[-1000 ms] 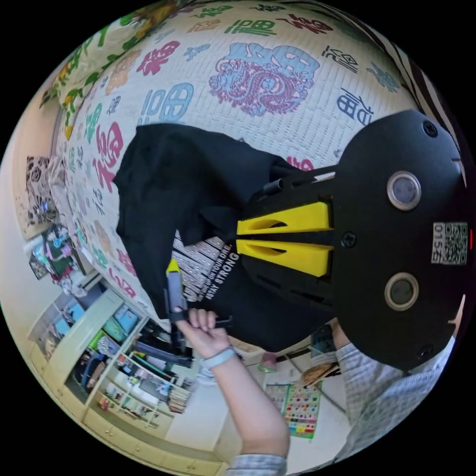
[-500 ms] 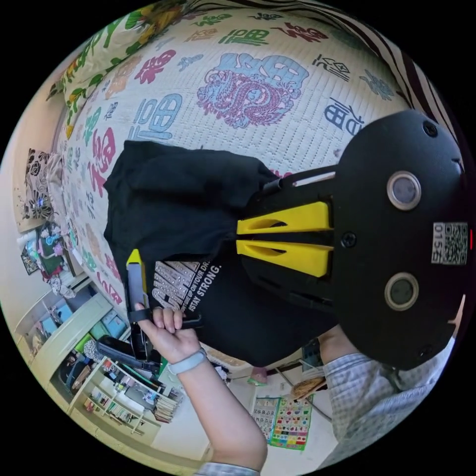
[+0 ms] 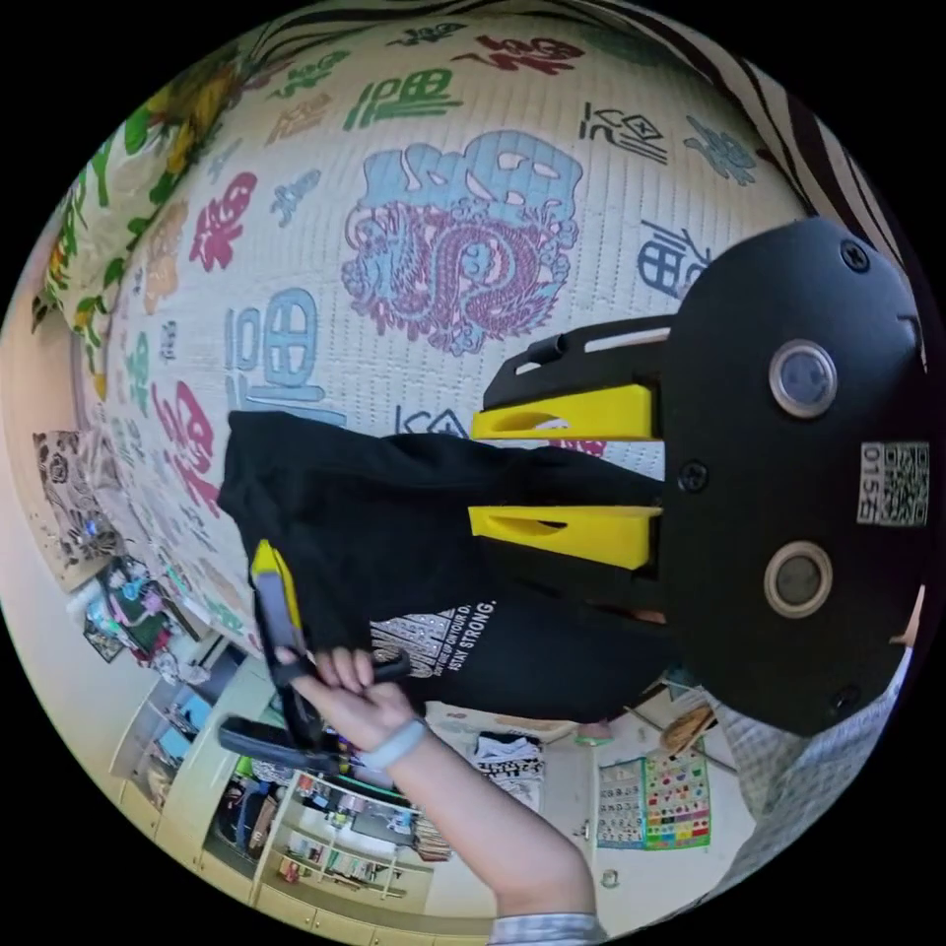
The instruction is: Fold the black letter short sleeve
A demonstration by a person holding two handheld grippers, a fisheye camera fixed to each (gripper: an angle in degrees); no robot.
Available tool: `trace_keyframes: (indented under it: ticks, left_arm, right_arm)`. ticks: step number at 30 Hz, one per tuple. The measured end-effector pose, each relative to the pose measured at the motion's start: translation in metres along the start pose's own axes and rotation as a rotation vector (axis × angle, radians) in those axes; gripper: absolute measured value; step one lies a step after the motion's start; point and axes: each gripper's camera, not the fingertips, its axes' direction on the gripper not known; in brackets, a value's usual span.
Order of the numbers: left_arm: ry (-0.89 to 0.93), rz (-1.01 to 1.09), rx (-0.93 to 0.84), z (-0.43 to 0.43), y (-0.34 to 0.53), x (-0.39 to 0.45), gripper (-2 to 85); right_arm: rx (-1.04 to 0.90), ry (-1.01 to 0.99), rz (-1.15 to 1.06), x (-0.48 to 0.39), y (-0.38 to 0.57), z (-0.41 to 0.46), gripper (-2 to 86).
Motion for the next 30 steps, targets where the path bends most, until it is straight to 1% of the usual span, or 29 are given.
trace_keyframes:
  ticks: [2,5,8,11,13,15,17,18,20,23,24,25,26,27,28,30]
  left_arm:
    - [-0.03,0.055,-0.107,0.033,-0.018,0.016,3.2]
    - [0.009,0.16,-0.087,0.038,-0.032,0.041,0.5]
    - [-0.046,0.245,-0.118,0.044,-0.039,0.063,0.7]
    - [-0.132,0.26,-0.164,0.05,-0.035,0.07,3.1]
    - [-0.127,0.232,-0.123,0.036,-0.03,0.066,4.8]
    - [-0.124,0.199,-0.056,0.011,-0.023,0.061,5.4]
    - [-0.157,0.174,0.052,-0.032,-0.005,0.058,5.3]
    - [-0.143,0.171,0.057,-0.041,0.001,0.058,5.2]
    - [-0.075,0.165,-0.016,-0.057,0.029,0.056,5.5]
    - [-0.119,0.115,-0.074,-0.064,0.073,0.045,4.9]
    - [-0.138,0.088,-0.084,-0.064,0.081,0.041,4.4]
    - [-0.161,0.019,-0.098,-0.066,0.094,0.029,3.5]
    - [-0.169,-0.023,-0.077,-0.072,0.106,0.02,1.6]
    - [-0.173,-0.029,-0.054,-0.076,0.111,0.016,0.6]
    - [-0.184,-0.046,-0.022,-0.085,0.119,0.012,0.0]
    - [-0.191,-0.039,-0.01,-0.095,0.126,0.011,-0.5]
  right_arm:
    - [-0.072,-0.003,0.015,0.003,-0.006,0.017,5.1]
    - [-0.015,-0.029,0.093,0.022,-0.001,0.013,2.7]
    - [0.039,-0.103,0.2,0.051,0.006,0.012,2.0]
    - [0.025,-0.156,0.241,0.067,0.005,0.021,2.7]
    - [0.018,-0.118,0.233,0.069,0.005,0.024,4.2]
    - [0.048,-0.117,0.229,0.072,0.007,0.022,3.4]
    - [0.099,-0.1,0.172,0.068,0.007,0.016,3.2]
    - [0.113,-0.103,0.14,0.064,0.005,0.014,3.3]
    - [0.145,-0.183,-0.025,0.038,-0.005,0.018,4.3]
    - [0.066,-0.274,-0.209,-0.002,-0.016,0.054,4.6]
    - [0.044,-0.266,-0.225,-0.008,-0.017,0.064,4.5]
    - [-0.016,-0.226,-0.216,-0.015,-0.016,0.089,2.6]
    - [-0.097,-0.195,-0.175,-0.019,-0.013,0.113,1.2]
    - [-0.123,-0.193,-0.162,-0.02,-0.011,0.123,0.8]
    - [-0.068,-0.216,-0.164,-0.022,-0.003,0.128,0.1]
    - [-0.06,-0.22,-0.166,-0.026,0.001,0.135,-0.3]
